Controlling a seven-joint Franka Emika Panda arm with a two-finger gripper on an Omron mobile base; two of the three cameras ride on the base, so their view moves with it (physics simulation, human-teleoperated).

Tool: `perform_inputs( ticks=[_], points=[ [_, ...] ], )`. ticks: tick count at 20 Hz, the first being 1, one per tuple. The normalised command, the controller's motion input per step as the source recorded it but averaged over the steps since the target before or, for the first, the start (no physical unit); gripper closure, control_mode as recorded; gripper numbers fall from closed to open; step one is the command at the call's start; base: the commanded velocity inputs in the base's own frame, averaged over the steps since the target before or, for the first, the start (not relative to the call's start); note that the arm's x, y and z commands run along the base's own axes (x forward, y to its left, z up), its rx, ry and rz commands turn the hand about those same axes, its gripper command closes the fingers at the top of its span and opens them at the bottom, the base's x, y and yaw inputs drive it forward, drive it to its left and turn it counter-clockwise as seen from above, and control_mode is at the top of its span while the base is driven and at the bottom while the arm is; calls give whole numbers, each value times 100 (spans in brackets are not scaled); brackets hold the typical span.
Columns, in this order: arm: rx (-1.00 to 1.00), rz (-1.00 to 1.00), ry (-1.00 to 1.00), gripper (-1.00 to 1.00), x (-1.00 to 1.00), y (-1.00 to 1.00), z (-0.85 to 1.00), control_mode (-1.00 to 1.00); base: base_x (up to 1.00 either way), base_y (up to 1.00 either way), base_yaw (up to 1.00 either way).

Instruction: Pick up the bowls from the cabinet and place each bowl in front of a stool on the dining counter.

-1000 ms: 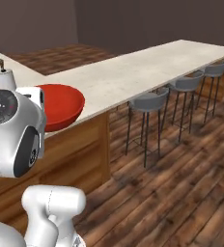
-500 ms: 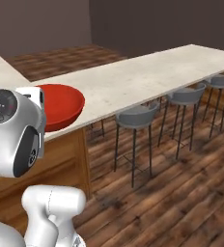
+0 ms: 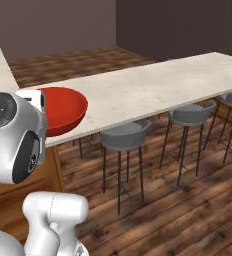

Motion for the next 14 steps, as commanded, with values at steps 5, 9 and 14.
perform_inputs(
  ticks=[5, 9, 14],
  points=[
    [0, 0, 0, 100, 0, 0, 0, 100, 37, -100, 49],
    [0, 0, 0, 100, 0, 0, 0, 100, 41, -100, 49],
    [0, 0, 0, 100, 0, 0, 0, 100, 48, -82, 46]
  ],
)
